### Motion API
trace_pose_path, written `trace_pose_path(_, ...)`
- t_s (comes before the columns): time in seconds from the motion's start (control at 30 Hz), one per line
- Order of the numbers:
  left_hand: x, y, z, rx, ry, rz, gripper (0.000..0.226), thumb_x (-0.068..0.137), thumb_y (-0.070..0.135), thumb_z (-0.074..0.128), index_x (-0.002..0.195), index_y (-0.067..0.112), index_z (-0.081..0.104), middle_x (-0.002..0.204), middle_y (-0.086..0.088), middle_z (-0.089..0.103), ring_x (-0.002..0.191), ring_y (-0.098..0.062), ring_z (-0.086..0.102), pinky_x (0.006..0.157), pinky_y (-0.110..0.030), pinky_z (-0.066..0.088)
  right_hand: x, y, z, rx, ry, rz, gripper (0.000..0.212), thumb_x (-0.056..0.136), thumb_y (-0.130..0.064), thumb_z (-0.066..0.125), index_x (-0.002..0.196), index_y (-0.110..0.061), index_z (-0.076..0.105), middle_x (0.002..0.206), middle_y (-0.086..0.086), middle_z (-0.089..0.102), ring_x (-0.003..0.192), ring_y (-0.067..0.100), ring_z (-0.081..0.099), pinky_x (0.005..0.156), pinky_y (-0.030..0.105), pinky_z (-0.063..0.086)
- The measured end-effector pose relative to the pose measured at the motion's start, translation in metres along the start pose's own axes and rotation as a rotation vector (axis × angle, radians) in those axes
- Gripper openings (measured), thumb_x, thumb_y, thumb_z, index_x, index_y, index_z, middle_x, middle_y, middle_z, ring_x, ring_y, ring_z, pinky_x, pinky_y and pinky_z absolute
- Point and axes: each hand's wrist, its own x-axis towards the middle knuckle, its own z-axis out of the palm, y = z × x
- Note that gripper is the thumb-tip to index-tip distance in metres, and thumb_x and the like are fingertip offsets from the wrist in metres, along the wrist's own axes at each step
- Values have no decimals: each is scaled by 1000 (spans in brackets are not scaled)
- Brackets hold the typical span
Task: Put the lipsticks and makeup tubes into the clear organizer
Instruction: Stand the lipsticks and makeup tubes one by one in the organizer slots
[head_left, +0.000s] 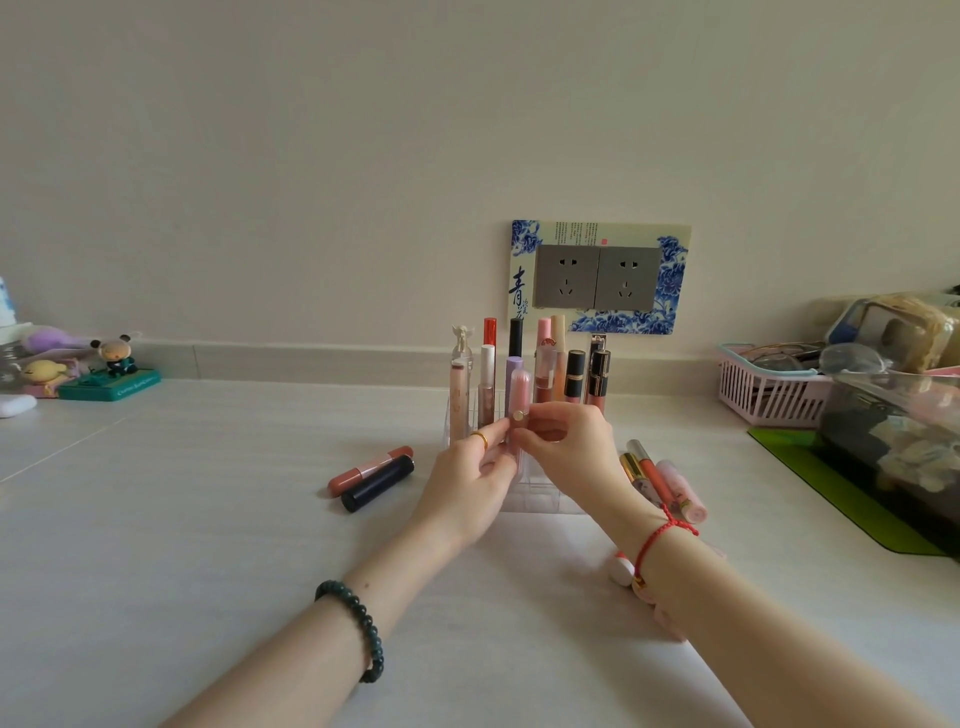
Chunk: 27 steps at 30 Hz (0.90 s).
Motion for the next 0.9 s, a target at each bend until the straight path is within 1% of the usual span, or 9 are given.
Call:
trace_pose_path(0.1, 0, 0, 0, 1, -3, 0, 43, 92, 14, 45, 135, 21, 41, 131, 8, 52, 118, -1, 47, 97, -17, 35, -1, -1, 0, 0, 4, -1, 26, 80, -10, 66, 106, -8, 68, 99, 6, 71, 83, 9, 63, 87, 26, 52)
trace_pose_path(0.27, -1, 1, -1, -10, -3, -1, 45, 92, 13, 46, 136, 21, 40, 129, 8, 52, 115, 0, 48, 97, -17, 35, -1, 1, -1, -10, 11, -13, 24, 80, -10, 66, 104, -9, 69, 97, 5, 71, 76, 3, 60, 72, 6, 45)
trace_pose_path(0.3, -1, 1, -1, -7, -4, 0, 45, 92, 13, 46, 136, 21, 40, 127, 9, 52, 114, 1, 47, 96, -16, 35, 0, 1, -1, -10, 11, -13, 24, 80, -9, 66, 104, -9, 69, 96, 4, 71, 76, 2, 60, 70, 5, 44)
trace_pose_path(0.33, -1, 1, -1, -8, -3, 0, 45, 92, 13, 46, 136, 21, 40, 126, 9, 52, 114, 1, 48, 96, -16, 35, 0, 2, -2, -11, 11, -12, 24, 80, -9, 66, 104, -9, 69, 96, 4, 71, 76, 3, 60, 71, 6, 44)
trace_pose_path(0.47, -3, 4, -2, -13, -3, 7, 45, 92, 12, 46, 135, 22, 41, 119, 15, 50, 112, 3, 47, 94, -13, 35, 1, 4, -2, -13, 22, 0, 30, 80, -12, 68, 109, -7, 66, 102, 7, 71, 86, 10, 65, 85, 23, 52)
trace_pose_path(0.53, -4, 6, -2, -15, -6, 9, 44, 92, 11, 46, 134, 22, 41, 115, 18, 48, 110, 4, 47, 93, -12, 34, 1, 5, -3, -19, 30, 13, 35, 79, -14, 68, 113, -6, 64, 104, 8, 70, 91, 14, 66, 88, 28, 53)
trace_pose_path(0.73, -7, 8, -4, -18, -5, 14, 45, 91, 9, 45, 135, 20, 41, 116, 18, 47, 110, 4, 45, 95, -13, 33, -1, 3, -8, -11, 32, 25, 38, 79, -16, 69, 114, -4, 63, 104, 8, 70, 93, 15, 66, 89, 28, 52)
trace_pose_path(0.8, -8, 9, -5, -11, -1, 28, 42, 91, 9, 46, 132, 20, 46, 115, 19, 49, 111, 3, 48, 92, -10, 35, -2, 1, -14, -5, 18, 16, 36, 79, -15, 69, 112, -5, 64, 102, 7, 70, 89, 13, 66, 88, 27, 53)
trace_pose_path(0.9, -11, 9, -7, 3, 15, 54, 39, 91, 8, 47, 128, 17, 50, 114, 16, 54, 109, 2, 52, 84, 1, 37, -5, -1, -29, -8, -6, -14, 29, 78, -12, 69, 107, -7, 66, 87, 1, 69, 76, 6, 66, 81, 20, 54)
